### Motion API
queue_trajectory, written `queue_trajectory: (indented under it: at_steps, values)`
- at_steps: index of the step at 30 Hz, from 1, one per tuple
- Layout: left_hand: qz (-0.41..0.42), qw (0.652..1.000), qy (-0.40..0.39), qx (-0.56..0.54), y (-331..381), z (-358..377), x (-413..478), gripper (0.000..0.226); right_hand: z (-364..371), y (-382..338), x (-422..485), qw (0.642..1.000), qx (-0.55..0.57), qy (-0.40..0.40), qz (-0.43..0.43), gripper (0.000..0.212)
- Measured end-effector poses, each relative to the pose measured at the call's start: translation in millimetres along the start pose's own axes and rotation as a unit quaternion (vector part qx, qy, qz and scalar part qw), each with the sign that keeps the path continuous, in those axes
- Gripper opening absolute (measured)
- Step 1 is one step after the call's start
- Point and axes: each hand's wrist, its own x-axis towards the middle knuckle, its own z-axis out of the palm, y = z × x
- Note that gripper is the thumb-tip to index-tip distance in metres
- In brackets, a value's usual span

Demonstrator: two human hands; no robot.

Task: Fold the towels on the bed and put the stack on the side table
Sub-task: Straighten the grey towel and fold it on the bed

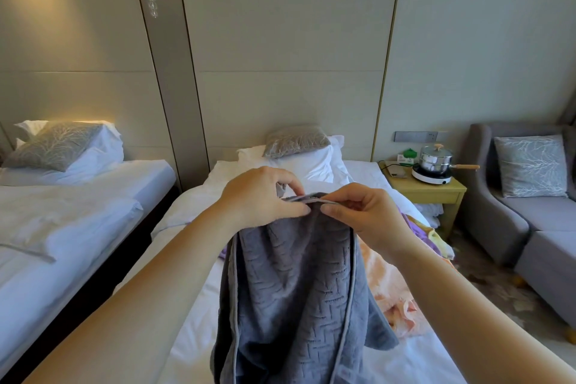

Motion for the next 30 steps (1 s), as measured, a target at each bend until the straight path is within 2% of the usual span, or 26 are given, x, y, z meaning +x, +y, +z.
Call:
queue_trajectory:
  at_steps: [3, 8, 11, 15, 19, 22, 26, 29, 30]
  values:
    - [-0.004, 1.000, 0.025, 0.014, -1.9, -0.5, 4.8, 0.010, -0.1, 3.1, -4.0, 1.000, -0.006, -0.024, 0.019, 0.009]
    - [-0.005, 0.993, 0.119, -0.011, 3.6, 5.4, 9.9, 0.003, 2.2, 10.1, -5.9, 0.993, -0.028, -0.091, 0.070, 0.005]
    - [0.002, 0.981, 0.186, -0.047, 2.0, 1.0, 13.0, 0.002, -1.6, 11.0, -7.6, 0.991, -0.057, -0.087, 0.083, 0.006]
    - [-0.015, 0.977, 0.212, -0.027, -3.6, -7.0, 12.3, 0.018, -13.1, 10.0, -2.2, 0.970, -0.241, -0.033, 0.008, 0.004]
    - [-0.049, 0.974, 0.219, -0.027, -8.8, -8.4, 13.5, 0.012, -11.3, 8.4, 0.7, 0.931, -0.359, -0.033, -0.066, 0.014]
    - [-0.058, 0.967, 0.243, -0.038, -11.0, -10.3, 13.0, 0.014, -8.2, 13.9, -0.9, 0.914, -0.396, -0.092, -0.022, 0.017]
    - [-0.078, 0.958, 0.270, -0.059, -13.9, -11.2, 11.3, 0.012, -10.7, 19.1, -4.4, 0.925, -0.356, -0.121, 0.052, 0.015]
    - [-0.095, 0.951, 0.283, -0.073, -14.7, -10.7, 11.4, 0.013, -12.1, 15.1, -5.5, 0.960, -0.253, -0.087, 0.079, 0.006]
    - [-0.101, 0.949, 0.289, -0.075, -15.0, -10.5, 11.9, 0.014, -11.8, 12.5, -6.0, 0.970, -0.217, -0.069, 0.079, 0.011]
